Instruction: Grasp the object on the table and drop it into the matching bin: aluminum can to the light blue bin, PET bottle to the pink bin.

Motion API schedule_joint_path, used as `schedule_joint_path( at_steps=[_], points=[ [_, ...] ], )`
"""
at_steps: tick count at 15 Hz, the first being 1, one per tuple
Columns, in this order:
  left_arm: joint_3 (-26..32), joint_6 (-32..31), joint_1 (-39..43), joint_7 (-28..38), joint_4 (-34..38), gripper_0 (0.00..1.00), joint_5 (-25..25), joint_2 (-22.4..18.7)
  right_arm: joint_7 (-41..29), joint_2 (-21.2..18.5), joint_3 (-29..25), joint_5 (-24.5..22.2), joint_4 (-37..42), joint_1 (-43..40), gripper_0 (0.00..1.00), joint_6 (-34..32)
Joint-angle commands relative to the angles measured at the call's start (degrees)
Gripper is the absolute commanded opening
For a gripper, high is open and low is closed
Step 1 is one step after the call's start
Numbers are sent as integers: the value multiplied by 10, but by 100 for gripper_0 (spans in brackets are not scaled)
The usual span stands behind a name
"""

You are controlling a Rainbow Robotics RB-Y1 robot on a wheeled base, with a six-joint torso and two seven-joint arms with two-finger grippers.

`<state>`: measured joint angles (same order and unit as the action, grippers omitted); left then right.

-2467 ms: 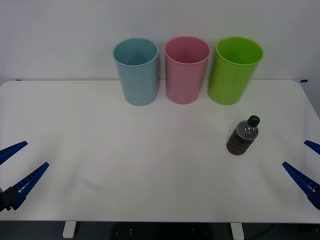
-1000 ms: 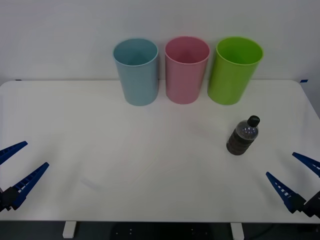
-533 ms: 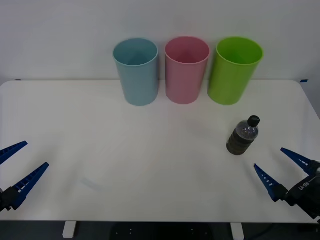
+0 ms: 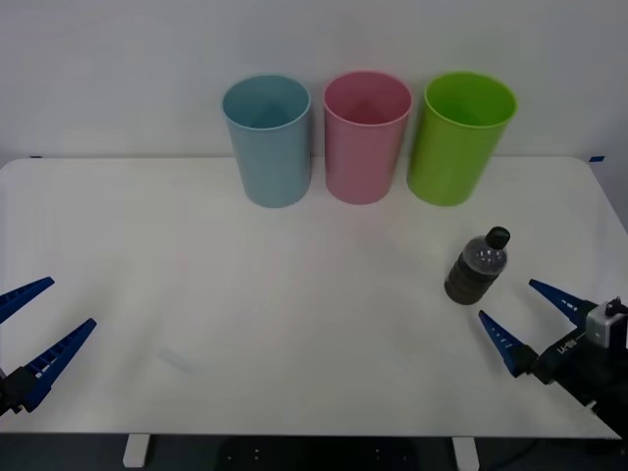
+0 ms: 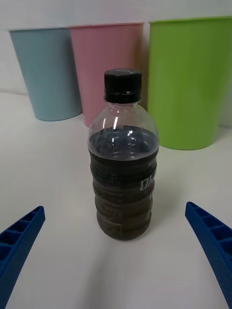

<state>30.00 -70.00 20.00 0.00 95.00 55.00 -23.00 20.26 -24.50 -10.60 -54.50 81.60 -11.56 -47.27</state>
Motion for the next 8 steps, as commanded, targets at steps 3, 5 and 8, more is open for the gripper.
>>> schedule_joint_path(
  at_steps=[3, 5, 8],
  points=[
    [0, 0, 0, 0, 0, 100, 0, 0, 7, 13, 11, -11, -27, 35, 100, 17],
    [0, 0, 0, 0, 0, 100, 0, 0, 10, 16, 17, -11, -48, 56, 100, 20],
    [0, 0, 0, 0, 0, 100, 0, 0, 18, 20, 22, -12, -86, 90, 100, 21]
  ],
)
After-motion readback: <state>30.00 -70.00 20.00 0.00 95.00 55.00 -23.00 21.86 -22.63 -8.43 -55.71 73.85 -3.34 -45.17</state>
